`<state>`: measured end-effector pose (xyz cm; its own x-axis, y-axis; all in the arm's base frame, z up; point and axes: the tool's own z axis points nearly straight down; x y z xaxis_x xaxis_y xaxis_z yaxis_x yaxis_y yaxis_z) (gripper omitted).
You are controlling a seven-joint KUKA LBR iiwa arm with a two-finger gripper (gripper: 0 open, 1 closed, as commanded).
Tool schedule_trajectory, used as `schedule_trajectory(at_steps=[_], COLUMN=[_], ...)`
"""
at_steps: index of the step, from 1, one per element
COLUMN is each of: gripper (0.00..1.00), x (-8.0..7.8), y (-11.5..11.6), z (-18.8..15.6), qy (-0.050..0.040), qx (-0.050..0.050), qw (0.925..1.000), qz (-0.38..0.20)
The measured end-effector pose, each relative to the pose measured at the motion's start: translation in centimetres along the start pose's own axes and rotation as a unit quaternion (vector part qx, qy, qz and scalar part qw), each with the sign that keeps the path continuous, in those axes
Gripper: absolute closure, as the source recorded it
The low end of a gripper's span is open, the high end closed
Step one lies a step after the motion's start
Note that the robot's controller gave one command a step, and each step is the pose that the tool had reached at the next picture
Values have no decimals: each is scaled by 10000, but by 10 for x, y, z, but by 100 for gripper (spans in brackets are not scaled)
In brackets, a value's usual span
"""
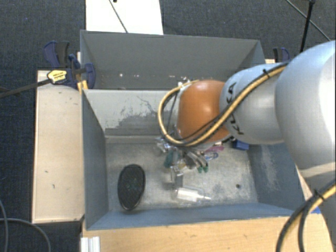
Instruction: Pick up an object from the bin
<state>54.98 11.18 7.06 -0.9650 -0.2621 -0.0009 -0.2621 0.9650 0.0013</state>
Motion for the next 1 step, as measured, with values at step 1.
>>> schedule_trajectory(at_steps=[1], gripper=[0], x=[-1], y=[-56], z=[0], qy=[-22], qx=[21], qw=[9988], qz=[-497])
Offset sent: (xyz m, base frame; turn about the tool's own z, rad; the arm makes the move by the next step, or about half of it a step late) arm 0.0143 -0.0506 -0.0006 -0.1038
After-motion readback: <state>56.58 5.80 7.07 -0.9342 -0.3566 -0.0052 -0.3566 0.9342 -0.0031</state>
